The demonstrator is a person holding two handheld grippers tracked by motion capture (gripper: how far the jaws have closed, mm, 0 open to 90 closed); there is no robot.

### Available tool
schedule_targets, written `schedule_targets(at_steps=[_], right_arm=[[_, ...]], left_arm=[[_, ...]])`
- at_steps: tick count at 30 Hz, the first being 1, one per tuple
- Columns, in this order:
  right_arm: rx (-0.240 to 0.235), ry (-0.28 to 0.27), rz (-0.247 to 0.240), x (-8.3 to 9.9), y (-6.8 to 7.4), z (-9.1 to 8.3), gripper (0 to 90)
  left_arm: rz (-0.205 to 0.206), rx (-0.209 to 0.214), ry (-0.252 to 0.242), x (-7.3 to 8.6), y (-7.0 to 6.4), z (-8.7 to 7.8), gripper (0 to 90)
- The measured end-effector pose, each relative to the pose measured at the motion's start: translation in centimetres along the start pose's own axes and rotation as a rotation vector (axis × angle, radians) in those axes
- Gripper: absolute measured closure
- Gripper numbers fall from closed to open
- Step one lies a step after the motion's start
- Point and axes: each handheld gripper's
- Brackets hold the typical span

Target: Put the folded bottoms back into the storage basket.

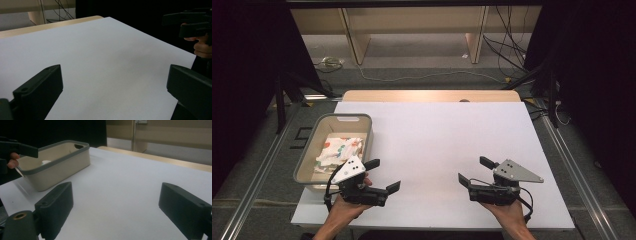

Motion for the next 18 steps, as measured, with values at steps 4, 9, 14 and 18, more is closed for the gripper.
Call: schedule_targets(at_steps=[4,9,14,18], right_arm=[[-0.004,0.008,-0.005,0.02,0.06,0.18,13.3],[-0.004,0.006,-0.002,-0.01,-0.05,0.18,13.3],[-0.008,0.011,0.001,0.0,-0.1,0.34,13.3],[-0.011,0.019,0.007,0.0,-0.14,0.39,13.0]], left_arm=[[0.0,0.001,0.001,-0.03,0.03,0.0,0.3],[-0.002,0.0,0.004,-0.02,0.07,0.06,0.3],[-0.003,-0.001,0.008,0.06,0.11,0.19,0.3],[0.005,-0.008,0.01,0.15,0.16,0.33,0.3]])
Point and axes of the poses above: each handheld gripper's, and its own axes: z roughly forward along the jaws, x roughly out of its underside, y roughly to its left, and after that the axes turned 12 degrees about -x, right-handed
